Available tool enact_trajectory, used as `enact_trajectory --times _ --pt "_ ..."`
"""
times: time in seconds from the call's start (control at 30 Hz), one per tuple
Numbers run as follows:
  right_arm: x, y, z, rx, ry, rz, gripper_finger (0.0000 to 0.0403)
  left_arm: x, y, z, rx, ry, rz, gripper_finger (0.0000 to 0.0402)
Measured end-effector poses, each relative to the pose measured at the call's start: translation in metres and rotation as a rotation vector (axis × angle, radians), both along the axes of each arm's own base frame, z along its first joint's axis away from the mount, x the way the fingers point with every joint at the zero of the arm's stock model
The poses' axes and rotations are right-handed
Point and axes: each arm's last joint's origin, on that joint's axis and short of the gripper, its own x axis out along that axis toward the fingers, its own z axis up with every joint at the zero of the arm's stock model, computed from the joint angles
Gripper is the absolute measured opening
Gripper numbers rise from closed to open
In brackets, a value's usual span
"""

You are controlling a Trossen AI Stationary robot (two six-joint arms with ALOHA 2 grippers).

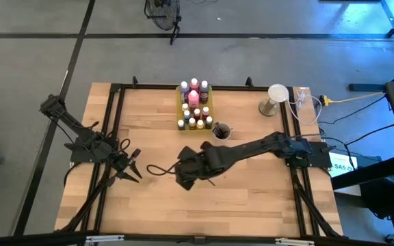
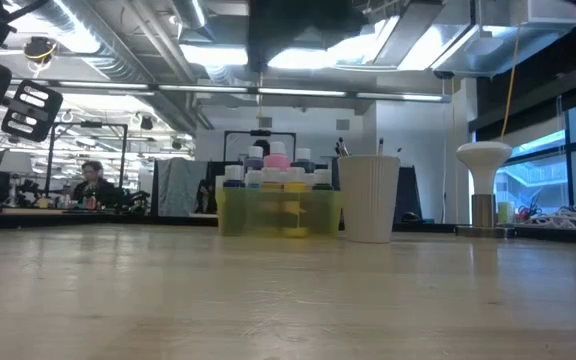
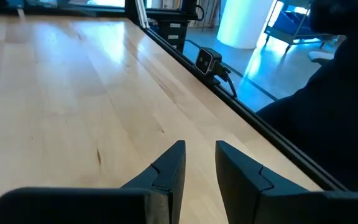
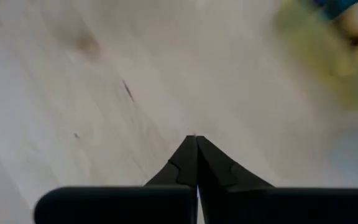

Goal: Pick & Place Paint Supplies
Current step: Put the black paintbrush into the white cup

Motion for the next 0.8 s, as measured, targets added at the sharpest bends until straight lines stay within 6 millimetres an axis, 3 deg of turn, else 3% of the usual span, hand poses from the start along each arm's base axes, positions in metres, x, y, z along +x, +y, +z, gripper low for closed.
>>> enact_trajectory --times 0.23,0.5,0.6,0.8 --pt "-0.059 0.015 0.088 -0.141 -0.196 0.010 0.0000 0.000 0.000 0.002 0.044 -0.053 -0.022 0.0083" --pt "-0.165 0.026 0.176 -0.433 -0.433 0.024 0.0000 0.003 -0.001 0.013 0.162 -0.269 -0.039 0.0082" --pt "-0.195 0.031 0.195 -0.499 -0.522 0.062 0.0000 0.004 0.001 0.013 0.213 -0.292 -0.019 0.0084" --pt "-0.221 0.036 0.210 -0.627 -0.579 0.133 0.0000 0.009 0.013 0.006 0.245 -0.201 0.122 0.0082"
